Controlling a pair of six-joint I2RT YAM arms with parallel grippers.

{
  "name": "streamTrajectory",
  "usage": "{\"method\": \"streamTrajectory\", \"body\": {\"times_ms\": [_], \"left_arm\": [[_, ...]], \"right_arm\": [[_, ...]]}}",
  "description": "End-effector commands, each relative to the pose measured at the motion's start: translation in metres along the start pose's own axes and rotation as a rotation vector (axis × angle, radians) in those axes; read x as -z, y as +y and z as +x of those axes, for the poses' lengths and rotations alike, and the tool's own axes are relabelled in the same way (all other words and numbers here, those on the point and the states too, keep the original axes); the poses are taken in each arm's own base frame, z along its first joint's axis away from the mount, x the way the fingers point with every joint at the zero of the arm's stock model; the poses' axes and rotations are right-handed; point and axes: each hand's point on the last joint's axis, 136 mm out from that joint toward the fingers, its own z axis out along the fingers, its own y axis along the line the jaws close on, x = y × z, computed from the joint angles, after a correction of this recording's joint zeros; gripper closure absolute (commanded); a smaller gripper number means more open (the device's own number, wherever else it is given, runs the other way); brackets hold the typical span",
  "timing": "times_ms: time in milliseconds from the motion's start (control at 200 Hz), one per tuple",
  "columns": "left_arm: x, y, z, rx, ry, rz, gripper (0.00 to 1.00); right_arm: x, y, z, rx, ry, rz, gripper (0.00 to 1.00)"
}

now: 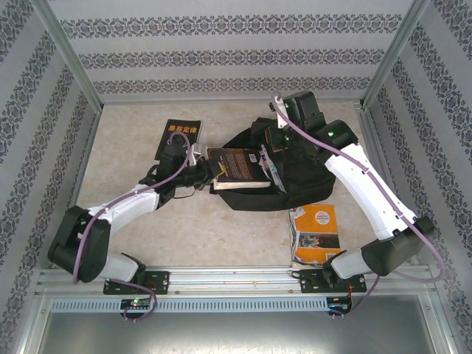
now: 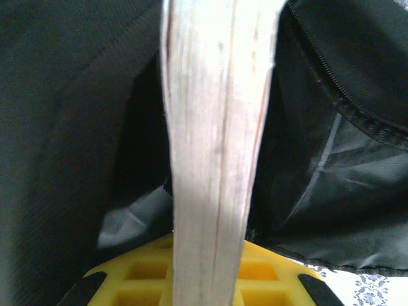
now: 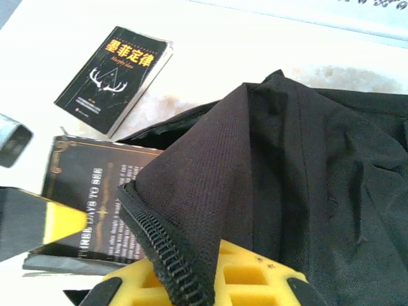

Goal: Pack the student bag

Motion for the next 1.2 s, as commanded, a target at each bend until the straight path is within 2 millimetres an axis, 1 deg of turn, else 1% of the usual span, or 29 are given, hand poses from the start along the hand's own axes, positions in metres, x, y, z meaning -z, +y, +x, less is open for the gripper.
{"method": "streamTrajectory", "body": {"times_ms": [0, 145, 325, 430, 580, 679, 799, 894, 924, 949, 969, 999, 1029, 1059, 1094, 1139, 1159, 1194], "left_arm": [[-0.004, -0.078, -0.004, -0.097, 0.003, 0.253, 1.00], [-0.016, -0.090, 0.000, -0.104, 0.024, 0.299, 1.00], [-0.015, -0.087, -0.001, -0.122, 0.000, 0.268, 1.00], [-0.023, -0.088, 0.001, -0.128, 0.012, 0.268, 1.00], [-0.052, -0.086, 0.005, -0.127, 0.031, 0.273, 1.00], [-0.077, -0.093, 0.007, -0.126, 0.050, 0.300, 1.00], [-0.109, -0.098, 0.016, -0.136, 0.064, 0.300, 1.00], [-0.137, -0.103, 0.029, -0.150, 0.106, 0.306, 1.00], [-0.145, -0.104, 0.035, -0.154, 0.132, 0.301, 0.96], [-0.153, -0.103, 0.041, -0.152, 0.157, 0.294, 0.92], [-0.157, -0.103, 0.045, -0.153, 0.173, 0.294, 0.85], [-0.161, -0.103, 0.051, -0.153, 0.192, 0.293, 0.70], [-0.163, -0.100, 0.054, -0.155, 0.202, 0.282, 0.58], [-0.163, -0.095, 0.056, -0.161, 0.203, 0.261, 0.48], [-0.160, -0.088, 0.055, -0.170, 0.192, 0.231, 0.41], [-0.151, -0.082, 0.050, -0.187, 0.169, 0.201, 0.33], [-0.148, -0.077, 0.049, -0.187, 0.166, 0.178, 0.30], [-0.139, -0.076, 0.045, -0.203, 0.154, 0.160, 0.26]], "right_arm": [[0.022, 0.011, -0.022, -0.010, -0.113, -0.066, 1.00], [0.020, 0.012, -0.020, -0.017, -0.108, -0.071, 1.00], [0.022, 0.011, -0.020, -0.024, -0.114, -0.074, 1.00], [0.023, 0.013, -0.022, -0.037, -0.121, -0.094, 1.00], [0.024, 0.015, -0.024, -0.058, -0.128, -0.115, 1.00], [0.022, 0.014, -0.023, -0.063, -0.127, -0.116, 1.00], [0.018, 0.015, -0.019, -0.071, -0.118, -0.120, 1.00], [0.012, 0.015, -0.015, -0.082, -0.109, -0.132, 1.00], [0.009, 0.016, -0.013, -0.085, -0.105, -0.141, 1.00], [0.007, 0.016, -0.012, -0.090, -0.102, -0.144, 1.00], [0.005, 0.015, -0.010, -0.094, -0.098, -0.145, 1.00], [0.002, 0.014, -0.008, -0.100, -0.090, -0.144, 1.00], [0.001, 0.013, -0.007, -0.105, -0.089, -0.144, 1.00], [0.000, 0.011, -0.005, -0.113, -0.088, -0.142, 1.00], [-0.001, 0.010, -0.003, -0.121, -0.087, -0.144, 1.00], [-0.001, 0.008, -0.001, -0.130, -0.088, -0.149, 1.00], [-0.001, 0.007, -0.001, -0.133, -0.089, -0.151, 1.00], [-0.001, 0.005, 0.000, -0.140, -0.092, -0.154, 1.00]]}}
